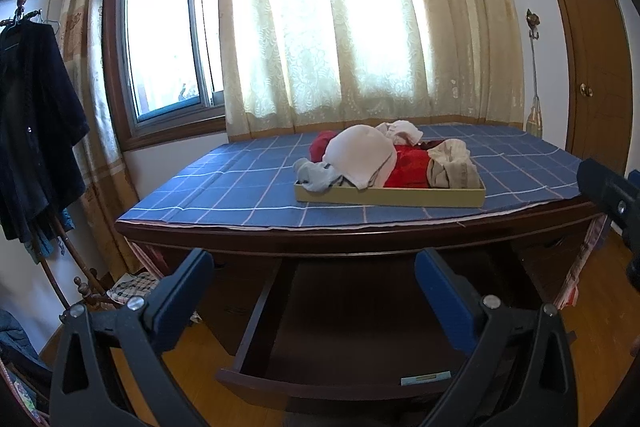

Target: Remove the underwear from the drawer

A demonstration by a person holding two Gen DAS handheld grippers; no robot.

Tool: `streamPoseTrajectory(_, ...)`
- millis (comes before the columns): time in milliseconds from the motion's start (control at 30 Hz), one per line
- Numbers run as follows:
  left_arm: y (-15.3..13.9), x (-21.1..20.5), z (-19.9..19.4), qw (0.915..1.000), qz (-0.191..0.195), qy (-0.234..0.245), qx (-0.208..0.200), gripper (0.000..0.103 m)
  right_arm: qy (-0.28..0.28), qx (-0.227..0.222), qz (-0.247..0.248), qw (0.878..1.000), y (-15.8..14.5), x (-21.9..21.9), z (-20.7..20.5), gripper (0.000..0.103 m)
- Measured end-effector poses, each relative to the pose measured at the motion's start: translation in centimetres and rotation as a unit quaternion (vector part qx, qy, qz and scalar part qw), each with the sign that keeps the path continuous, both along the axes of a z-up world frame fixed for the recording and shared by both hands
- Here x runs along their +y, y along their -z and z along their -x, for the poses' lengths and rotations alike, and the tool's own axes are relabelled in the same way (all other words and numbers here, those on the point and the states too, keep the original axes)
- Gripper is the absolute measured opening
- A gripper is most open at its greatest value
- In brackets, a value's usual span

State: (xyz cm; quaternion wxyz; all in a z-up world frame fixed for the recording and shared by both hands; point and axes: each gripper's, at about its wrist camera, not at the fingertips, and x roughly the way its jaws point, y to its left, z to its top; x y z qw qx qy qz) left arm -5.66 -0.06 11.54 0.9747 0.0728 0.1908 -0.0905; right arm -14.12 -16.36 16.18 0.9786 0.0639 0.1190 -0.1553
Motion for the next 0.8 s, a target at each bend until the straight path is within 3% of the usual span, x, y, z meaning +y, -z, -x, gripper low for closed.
streamPoseTrajectory(800,-0.53,0.07,0.26,0.9999,0.012,-0.002,-0.012,0.103,0.001,0.002,0.000,1.000,-0.03,0.17,-0.03,0.092)
